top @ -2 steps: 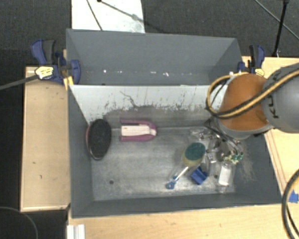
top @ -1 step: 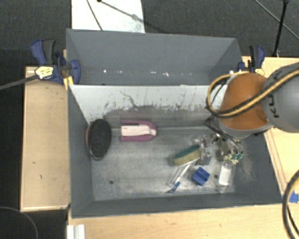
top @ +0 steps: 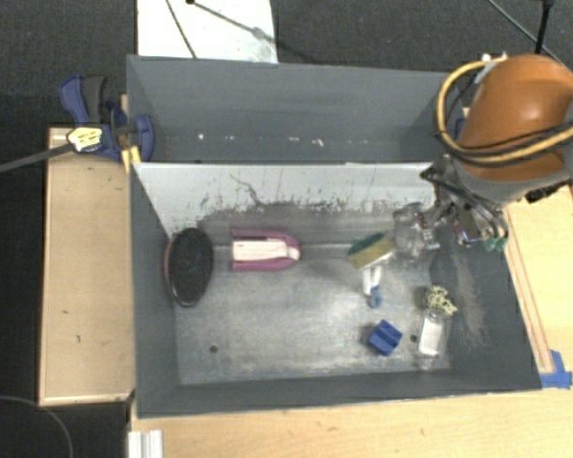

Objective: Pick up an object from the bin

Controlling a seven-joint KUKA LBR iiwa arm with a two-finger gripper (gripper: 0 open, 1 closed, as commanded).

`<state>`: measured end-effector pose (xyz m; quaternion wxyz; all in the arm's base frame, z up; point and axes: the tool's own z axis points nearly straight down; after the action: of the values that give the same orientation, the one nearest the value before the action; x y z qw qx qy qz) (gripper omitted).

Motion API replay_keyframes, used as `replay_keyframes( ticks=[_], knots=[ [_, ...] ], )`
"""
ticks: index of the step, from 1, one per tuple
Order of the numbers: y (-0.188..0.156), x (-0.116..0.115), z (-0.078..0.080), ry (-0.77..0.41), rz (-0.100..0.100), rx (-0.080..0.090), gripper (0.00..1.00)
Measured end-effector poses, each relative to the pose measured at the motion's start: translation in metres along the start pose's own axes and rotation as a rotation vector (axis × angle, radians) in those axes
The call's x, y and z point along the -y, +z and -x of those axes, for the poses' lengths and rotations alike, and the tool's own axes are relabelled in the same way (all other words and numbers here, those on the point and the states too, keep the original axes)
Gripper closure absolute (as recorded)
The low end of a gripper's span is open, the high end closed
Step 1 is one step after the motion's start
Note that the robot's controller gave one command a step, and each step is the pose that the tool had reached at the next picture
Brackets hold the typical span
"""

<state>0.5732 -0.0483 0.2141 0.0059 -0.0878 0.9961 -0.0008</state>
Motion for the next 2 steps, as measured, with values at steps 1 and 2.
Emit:
replay_keyframes(
  ticks=[1,2],
  knots=[
    [0.004,0.000,-0.002,0.001,0.003,-0.008,0.00],
    [0.078,-0.032,-0.060,-0.073,0.007,-0.020,0.00]
  ],
)
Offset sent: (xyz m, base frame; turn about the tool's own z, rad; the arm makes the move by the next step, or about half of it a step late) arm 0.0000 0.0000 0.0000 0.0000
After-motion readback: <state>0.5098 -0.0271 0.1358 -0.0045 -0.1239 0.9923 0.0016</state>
